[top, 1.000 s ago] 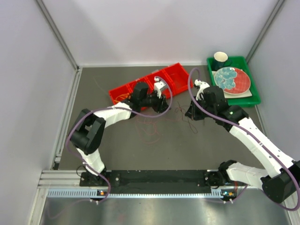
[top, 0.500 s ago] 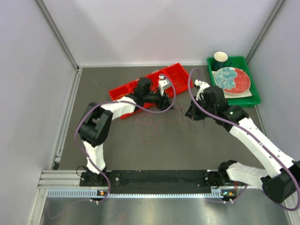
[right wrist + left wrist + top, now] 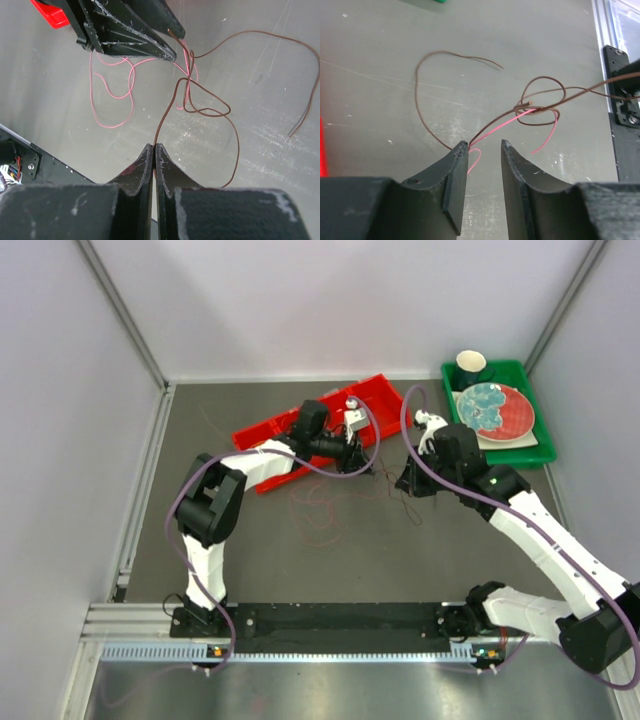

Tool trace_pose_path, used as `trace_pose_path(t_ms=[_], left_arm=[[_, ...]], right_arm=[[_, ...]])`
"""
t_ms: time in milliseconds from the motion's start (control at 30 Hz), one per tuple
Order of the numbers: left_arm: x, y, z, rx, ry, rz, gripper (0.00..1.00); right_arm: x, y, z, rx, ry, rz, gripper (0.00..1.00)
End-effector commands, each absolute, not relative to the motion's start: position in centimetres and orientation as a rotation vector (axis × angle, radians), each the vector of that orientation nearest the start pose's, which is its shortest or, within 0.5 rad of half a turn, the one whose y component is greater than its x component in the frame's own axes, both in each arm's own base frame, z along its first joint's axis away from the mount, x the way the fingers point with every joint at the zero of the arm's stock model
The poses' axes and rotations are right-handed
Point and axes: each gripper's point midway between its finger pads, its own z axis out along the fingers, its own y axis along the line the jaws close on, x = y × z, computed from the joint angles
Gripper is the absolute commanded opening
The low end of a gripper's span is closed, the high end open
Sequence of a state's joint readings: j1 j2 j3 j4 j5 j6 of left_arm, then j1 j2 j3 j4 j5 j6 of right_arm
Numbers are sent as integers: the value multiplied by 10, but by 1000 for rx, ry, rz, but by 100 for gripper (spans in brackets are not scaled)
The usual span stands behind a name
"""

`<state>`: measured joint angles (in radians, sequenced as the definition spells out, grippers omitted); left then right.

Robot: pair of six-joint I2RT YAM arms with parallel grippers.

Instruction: Untangle the cables

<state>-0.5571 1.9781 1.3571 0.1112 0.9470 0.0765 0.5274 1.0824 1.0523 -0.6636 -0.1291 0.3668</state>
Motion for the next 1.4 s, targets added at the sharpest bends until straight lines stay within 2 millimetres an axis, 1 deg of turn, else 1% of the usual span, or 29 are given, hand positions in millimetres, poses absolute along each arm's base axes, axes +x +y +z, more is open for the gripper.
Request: trace_pose_path(t_ms=[0, 167, 200, 600, 833, 933, 1100, 1200, 1233, 1367], left_arm=[[339, -387, 149, 1251, 1633, -1323, 36], [340, -391, 149, 1245, 1635, -1323, 34], [341, -392, 147, 1245, 1639, -1322, 34], [354, -402, 152, 1202, 1626, -1295, 36], [363, -397, 154, 1194, 1628, -1232, 35], [363, -395, 155, 1195, 1626, -1234, 35], [356, -398, 155, 1197, 1618, -1301, 36], [356, -402, 156, 1189, 1609, -1311, 33], [355, -402, 158, 1186, 1605, -1319, 29], [350, -407, 156, 1203, 1598, -1338, 22]], right_arm=[[248, 185, 215, -265, 2297, 602, 0], [249, 187, 215, -265, 2298, 611, 0], [248, 187, 215, -265, 2300, 610, 0], [249, 188, 216, -265, 2299, 616, 0], [249, 187, 217, -265, 2299, 608, 0], [248, 187, 216, -266, 2300, 609, 0], [248, 188, 216, -266, 2302, 613, 0], [248, 188, 218, -268, 2294, 619, 0], [248, 188, 217, -266, 2299, 618, 0], [249, 188, 218, -268, 2296, 618, 0]])
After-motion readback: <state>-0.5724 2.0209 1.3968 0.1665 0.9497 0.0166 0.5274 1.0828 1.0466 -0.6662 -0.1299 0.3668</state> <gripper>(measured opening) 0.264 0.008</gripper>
